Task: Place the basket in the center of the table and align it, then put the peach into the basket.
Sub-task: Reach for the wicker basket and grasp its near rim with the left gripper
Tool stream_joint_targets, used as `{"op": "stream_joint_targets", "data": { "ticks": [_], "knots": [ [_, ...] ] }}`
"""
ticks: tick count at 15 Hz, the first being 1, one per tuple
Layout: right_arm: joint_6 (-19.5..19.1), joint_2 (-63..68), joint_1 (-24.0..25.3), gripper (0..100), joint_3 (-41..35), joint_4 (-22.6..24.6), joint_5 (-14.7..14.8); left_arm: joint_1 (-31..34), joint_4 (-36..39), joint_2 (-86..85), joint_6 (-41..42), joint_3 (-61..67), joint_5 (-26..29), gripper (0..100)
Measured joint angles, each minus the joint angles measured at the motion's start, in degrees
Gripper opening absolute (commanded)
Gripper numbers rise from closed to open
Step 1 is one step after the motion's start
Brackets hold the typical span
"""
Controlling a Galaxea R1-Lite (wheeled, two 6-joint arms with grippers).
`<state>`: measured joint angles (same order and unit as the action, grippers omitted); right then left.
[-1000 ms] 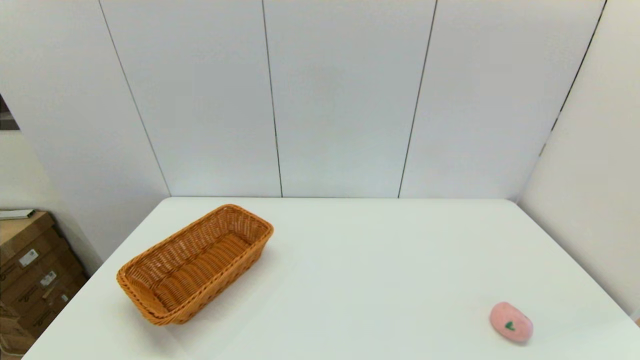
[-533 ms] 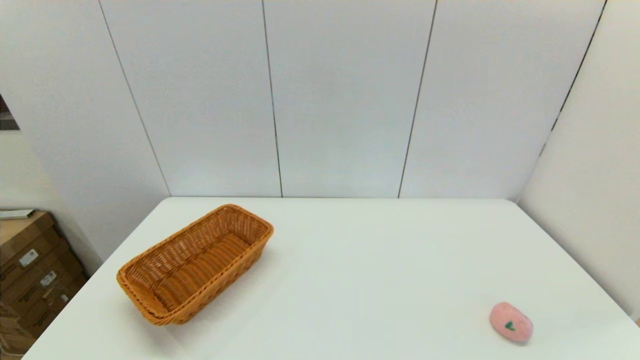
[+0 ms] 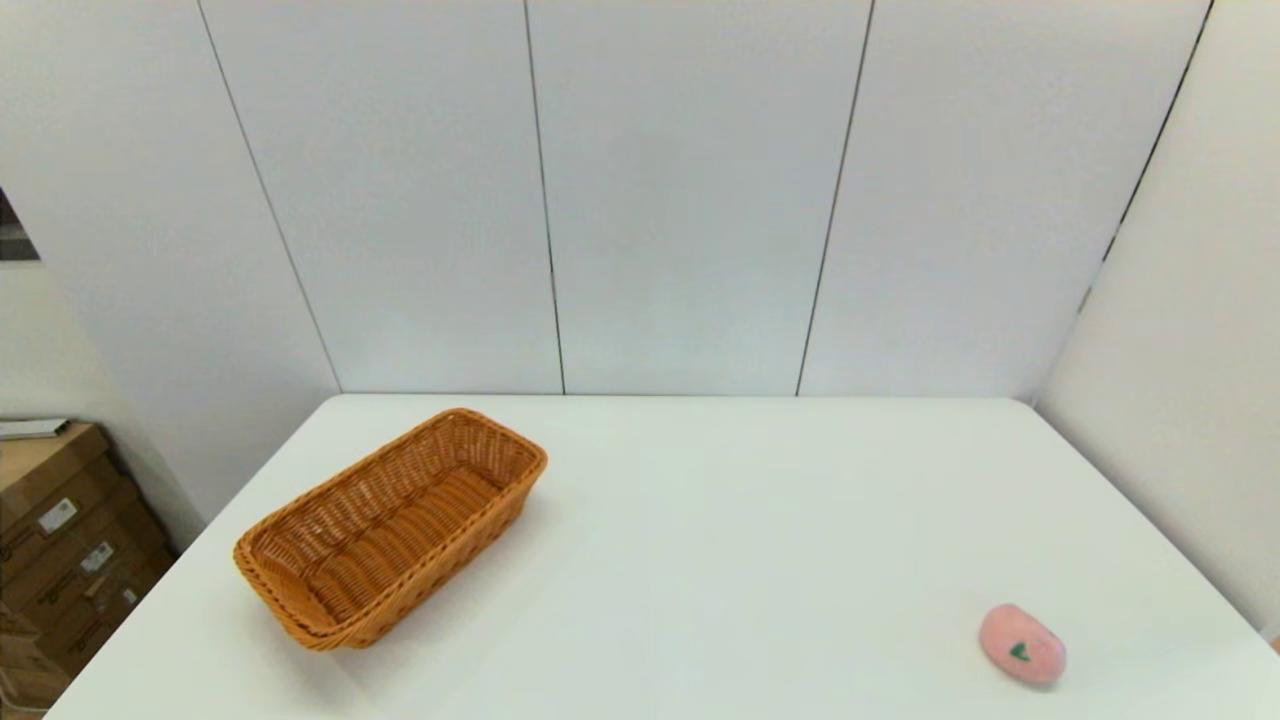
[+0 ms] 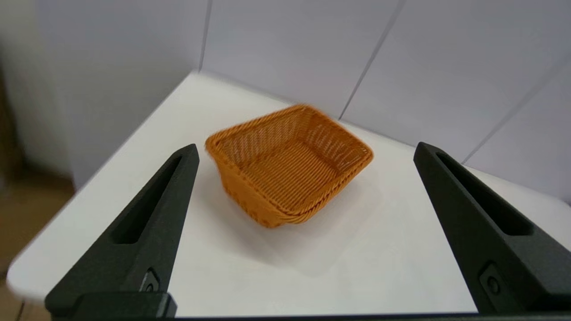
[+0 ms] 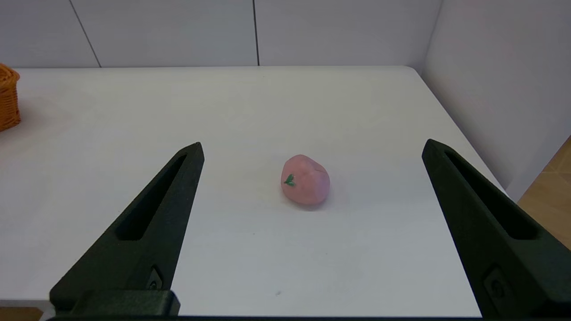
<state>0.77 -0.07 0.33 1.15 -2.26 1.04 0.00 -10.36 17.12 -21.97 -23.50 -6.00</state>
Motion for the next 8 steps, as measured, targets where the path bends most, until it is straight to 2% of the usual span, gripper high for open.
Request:
{"op": "stream_joint_targets", "data": {
  "ticks": [4,8],
  "knots": [
    [0.00,0.00,0.00,100,0.00,-0.02,0.00,0.02,-3.74,22.52,-9.53,-7.67,-7.61,100],
    [0.00,0.00,0.00,100,0.00,-0.02,0.01,0.00,-4.77,43.25,-18.60,-10.09,-9.62,100]
  ]
}}
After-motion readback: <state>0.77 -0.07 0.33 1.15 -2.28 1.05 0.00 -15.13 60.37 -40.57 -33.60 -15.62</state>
